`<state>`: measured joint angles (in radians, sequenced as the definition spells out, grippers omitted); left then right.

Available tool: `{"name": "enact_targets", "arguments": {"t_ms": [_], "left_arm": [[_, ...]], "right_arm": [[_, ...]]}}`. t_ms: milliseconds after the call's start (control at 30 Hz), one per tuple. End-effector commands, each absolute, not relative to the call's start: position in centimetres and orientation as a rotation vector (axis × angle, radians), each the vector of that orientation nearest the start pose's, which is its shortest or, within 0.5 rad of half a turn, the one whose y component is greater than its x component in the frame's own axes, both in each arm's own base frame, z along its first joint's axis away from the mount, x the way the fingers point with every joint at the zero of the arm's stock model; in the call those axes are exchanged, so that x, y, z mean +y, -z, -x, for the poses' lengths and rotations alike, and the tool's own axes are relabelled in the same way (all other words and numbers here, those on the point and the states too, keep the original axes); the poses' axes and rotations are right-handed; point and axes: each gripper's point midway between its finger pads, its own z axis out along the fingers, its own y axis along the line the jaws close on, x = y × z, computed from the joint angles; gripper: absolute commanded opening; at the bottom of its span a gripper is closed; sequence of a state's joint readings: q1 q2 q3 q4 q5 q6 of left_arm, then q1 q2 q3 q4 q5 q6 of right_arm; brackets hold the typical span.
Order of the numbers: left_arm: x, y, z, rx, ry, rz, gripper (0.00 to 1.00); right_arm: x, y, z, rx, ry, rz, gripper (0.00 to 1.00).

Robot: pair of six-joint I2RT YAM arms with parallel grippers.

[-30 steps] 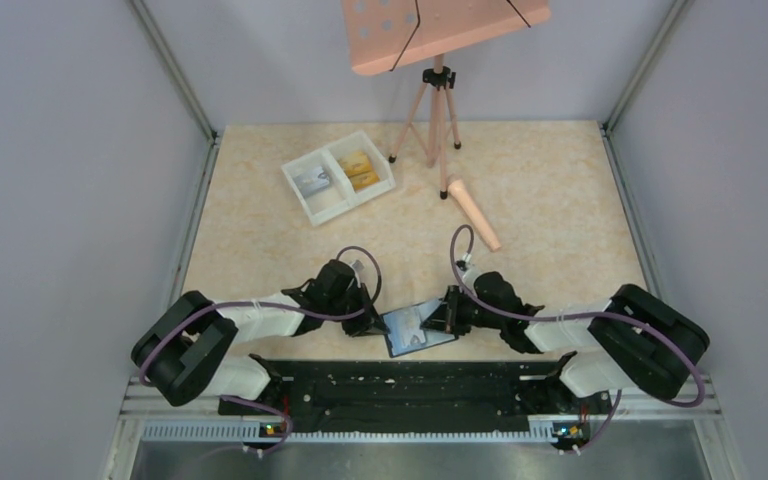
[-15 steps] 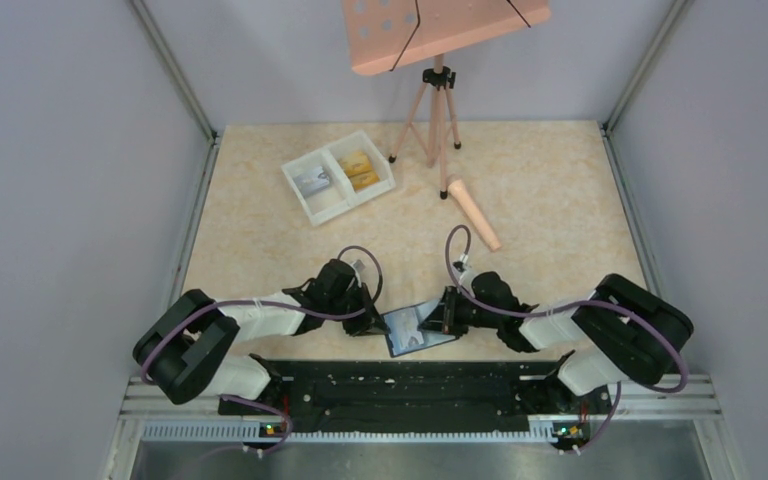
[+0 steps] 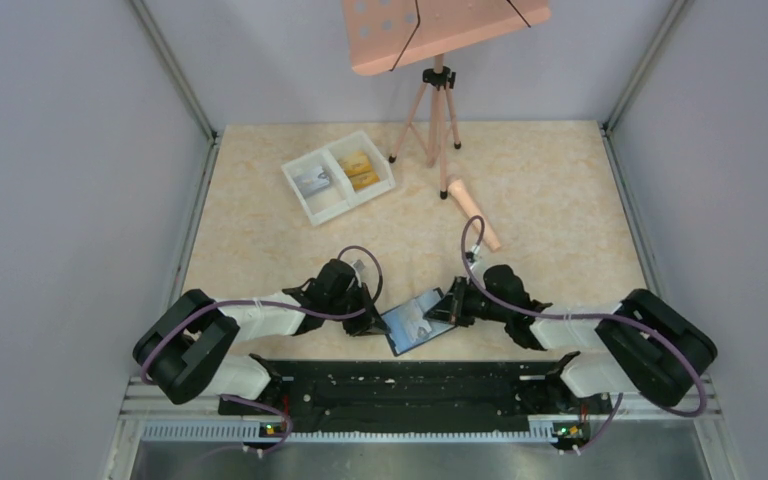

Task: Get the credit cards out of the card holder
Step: Remove the credit card from the card holder.

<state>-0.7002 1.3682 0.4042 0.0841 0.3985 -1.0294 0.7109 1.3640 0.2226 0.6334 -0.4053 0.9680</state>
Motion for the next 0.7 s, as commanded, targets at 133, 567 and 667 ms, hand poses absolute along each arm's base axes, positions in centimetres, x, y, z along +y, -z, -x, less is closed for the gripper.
{"name": "enact_targets", "arguments": {"t_ms": [133,567,667], "left_arm": [[-23.7,0.7,-15.2,2.824,0.887,0.237,0.06],[-24.1,-0.2,-15.5,2.837,0.884,0.209,0.07],[-24.5,-1.5,-16.0,2.812,0.903,0.189,0.08]], "right_arm": [[25.1,-4.8,-17.3,2.359,-1.25,0.036,0.0],[24.2,-5.3,-17.4,2.351,-1.255,0.023,0.0],[24.0,-5.6,-17.4,2.346,-1.256,0.014,0.0]]}}
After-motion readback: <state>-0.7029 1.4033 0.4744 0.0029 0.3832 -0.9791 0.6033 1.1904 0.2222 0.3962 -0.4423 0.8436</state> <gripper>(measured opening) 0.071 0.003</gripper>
